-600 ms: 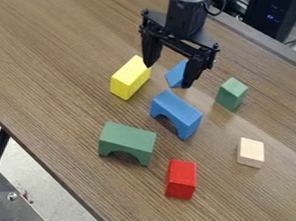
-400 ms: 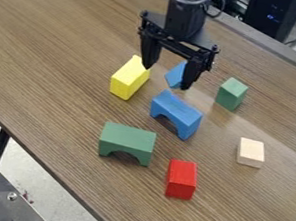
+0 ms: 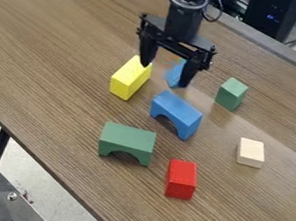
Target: Put the yellow rectangular block on the blue arch
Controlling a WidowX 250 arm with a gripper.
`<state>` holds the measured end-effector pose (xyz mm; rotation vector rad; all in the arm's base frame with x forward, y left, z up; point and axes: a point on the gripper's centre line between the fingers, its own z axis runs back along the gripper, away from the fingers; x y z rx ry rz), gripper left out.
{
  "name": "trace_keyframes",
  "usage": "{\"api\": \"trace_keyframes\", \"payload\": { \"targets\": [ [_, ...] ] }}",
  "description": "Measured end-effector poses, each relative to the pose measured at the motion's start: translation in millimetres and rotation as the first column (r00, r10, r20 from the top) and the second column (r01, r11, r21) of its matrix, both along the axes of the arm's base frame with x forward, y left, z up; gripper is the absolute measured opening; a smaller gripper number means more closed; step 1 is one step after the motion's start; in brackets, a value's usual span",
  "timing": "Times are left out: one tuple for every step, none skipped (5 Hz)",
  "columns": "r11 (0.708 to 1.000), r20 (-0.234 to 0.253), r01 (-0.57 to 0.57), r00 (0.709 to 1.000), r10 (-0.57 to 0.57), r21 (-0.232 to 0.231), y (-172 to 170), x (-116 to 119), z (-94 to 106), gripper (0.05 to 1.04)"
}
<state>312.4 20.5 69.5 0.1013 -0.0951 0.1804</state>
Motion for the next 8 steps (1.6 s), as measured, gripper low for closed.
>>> {"api": "trace_keyframes", "payload": {
  "targets": [
    [1.000,-0.007,-0.025,1.000,0.025,-0.005,3.8,3.6,9.2,0.998],
    [0.998,-0.011,-0.055,0.998,0.055,-0.001,16.8,8.6,22.2,0.998],
    [0.995,-0.115,-0.088,0.990,0.083,-0.036,39.2,2.9,24.8,0.998],
    [0.992,-0.154,-0.108,0.983,0.097,-0.065,66.5,0.5,30.8,0.998],
    [0.992,-0.191,-0.096,0.978,0.079,-0.081,76.2,1.1,22.4,0.998],
    [0.990,-0.192,-0.075,0.980,0.051,-0.118,71.2,-1.9,13.1,0.998],
    [0.988,-0.170,-0.049,0.985,0.023,-0.149,64.7,-6.2,13.8,0.998],
    [0.987,-0.154,-0.036,0.988,0.012,-0.156,62.3,-7.2,12.0,0.997]
  ]
}}
